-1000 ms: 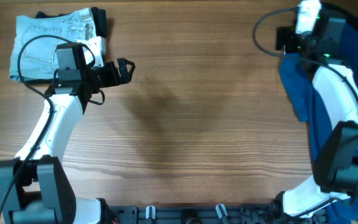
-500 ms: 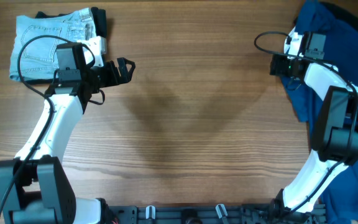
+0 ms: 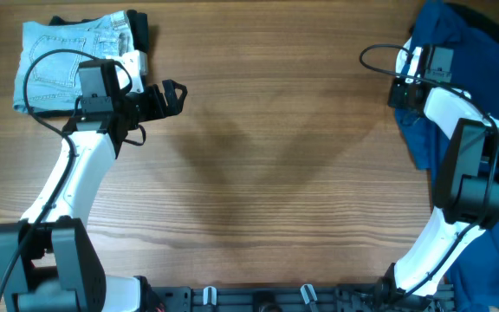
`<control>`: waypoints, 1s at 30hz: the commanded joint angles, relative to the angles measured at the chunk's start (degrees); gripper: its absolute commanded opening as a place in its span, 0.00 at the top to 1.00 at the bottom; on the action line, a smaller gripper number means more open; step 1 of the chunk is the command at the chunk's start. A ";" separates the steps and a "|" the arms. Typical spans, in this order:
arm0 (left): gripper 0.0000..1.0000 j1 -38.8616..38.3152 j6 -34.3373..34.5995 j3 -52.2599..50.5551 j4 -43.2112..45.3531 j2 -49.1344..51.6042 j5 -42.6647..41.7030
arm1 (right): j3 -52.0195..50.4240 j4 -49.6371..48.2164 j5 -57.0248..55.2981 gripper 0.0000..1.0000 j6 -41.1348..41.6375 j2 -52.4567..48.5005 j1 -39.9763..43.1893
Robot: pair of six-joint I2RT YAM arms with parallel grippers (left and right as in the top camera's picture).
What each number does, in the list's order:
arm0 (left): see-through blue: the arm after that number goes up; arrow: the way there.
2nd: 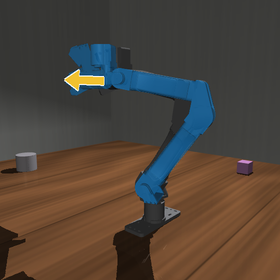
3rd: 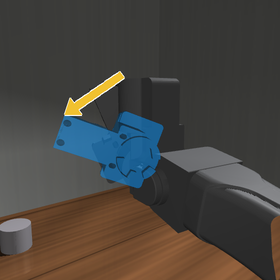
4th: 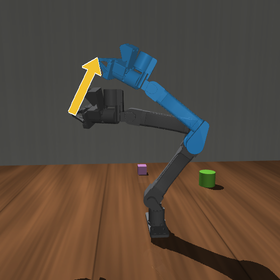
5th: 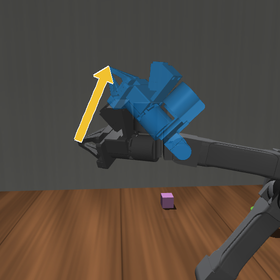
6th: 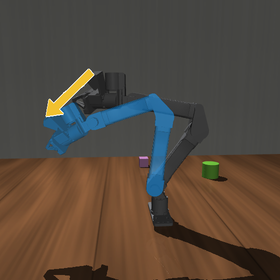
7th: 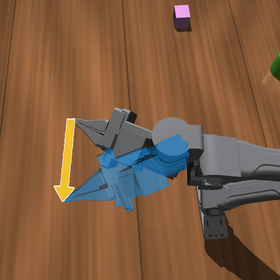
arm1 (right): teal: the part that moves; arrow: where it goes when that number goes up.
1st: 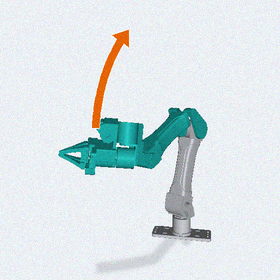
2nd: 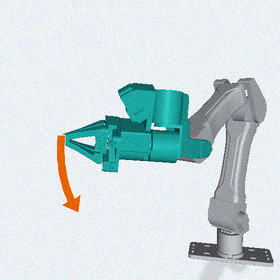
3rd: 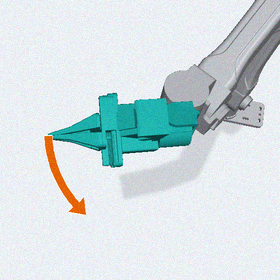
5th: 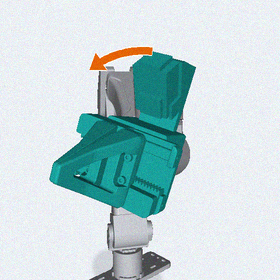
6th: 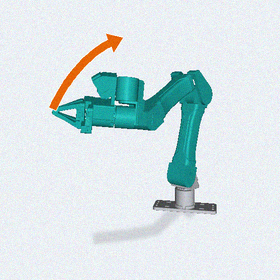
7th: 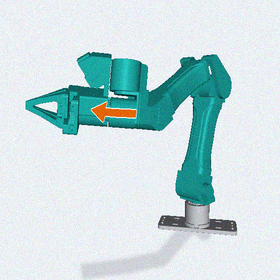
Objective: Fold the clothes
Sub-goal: 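Reach the right gripper to the teal shirt and grasp it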
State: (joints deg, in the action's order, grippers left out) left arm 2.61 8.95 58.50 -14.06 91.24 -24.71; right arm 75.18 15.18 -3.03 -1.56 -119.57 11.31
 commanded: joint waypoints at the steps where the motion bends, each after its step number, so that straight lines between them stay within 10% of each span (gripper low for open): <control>1: 0.01 -0.15 0.52 0.76 0.63 0.39 5.95 | 0.96 0.87 13.53 0.96 -4.15 4.42 -0.37; 10: 0.00 2.95 0.52 0.76 1.88 0.13 7.02 | 0.96 4.81 15.61 0.96 -5.81 22.77 -13.46; 30: 0.00 11.43 0.48 0.76 -0.83 -0.39 6.97 | 1.01 -6.16 17.70 0.96 -1.20 21.53 -53.33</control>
State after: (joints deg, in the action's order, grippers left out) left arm 13.80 8.97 58.50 -14.61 91.24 -17.96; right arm 75.46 11.75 12.10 -4.69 -97.51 -39.27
